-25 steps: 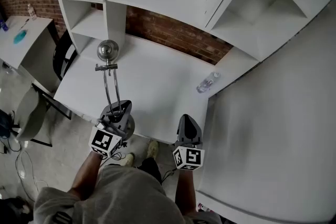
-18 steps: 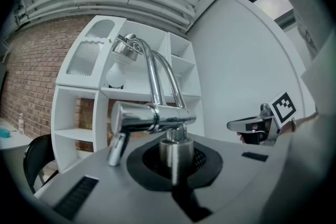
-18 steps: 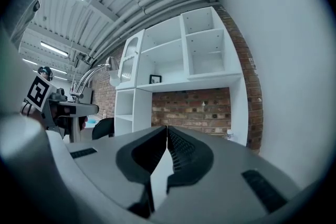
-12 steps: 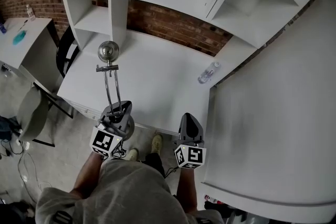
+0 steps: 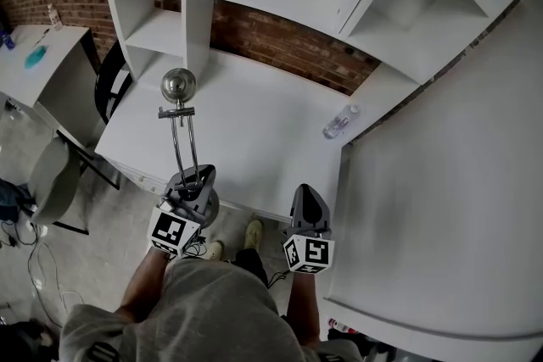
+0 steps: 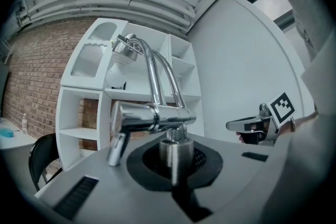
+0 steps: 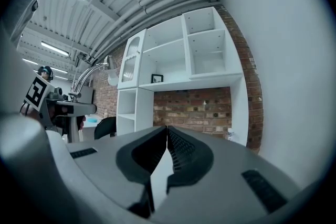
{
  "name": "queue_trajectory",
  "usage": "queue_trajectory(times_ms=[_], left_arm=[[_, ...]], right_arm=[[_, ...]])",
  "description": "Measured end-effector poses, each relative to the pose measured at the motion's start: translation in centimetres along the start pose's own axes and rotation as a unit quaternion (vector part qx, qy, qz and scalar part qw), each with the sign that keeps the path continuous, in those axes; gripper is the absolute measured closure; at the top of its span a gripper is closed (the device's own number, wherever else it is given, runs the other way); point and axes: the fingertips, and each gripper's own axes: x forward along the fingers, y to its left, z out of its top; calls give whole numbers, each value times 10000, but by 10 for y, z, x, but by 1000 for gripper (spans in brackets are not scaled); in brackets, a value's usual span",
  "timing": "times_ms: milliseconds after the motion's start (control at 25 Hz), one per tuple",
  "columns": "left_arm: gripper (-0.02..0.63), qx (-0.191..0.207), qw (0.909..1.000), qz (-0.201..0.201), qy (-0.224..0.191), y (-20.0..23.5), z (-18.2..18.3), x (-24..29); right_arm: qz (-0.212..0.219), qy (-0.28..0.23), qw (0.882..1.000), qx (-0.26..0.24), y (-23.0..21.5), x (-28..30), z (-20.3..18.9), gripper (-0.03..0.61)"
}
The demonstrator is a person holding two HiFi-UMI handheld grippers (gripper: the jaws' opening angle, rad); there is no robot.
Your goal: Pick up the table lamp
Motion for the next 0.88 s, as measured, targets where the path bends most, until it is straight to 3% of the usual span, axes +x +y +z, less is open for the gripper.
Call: queue_trajectory(times_ms=[880], left_arm=[[614, 62, 9998, -155, 48, 0, 1, 13]], right_arm=[[-42, 65, 10000, -1, -4, 2, -4, 555]])
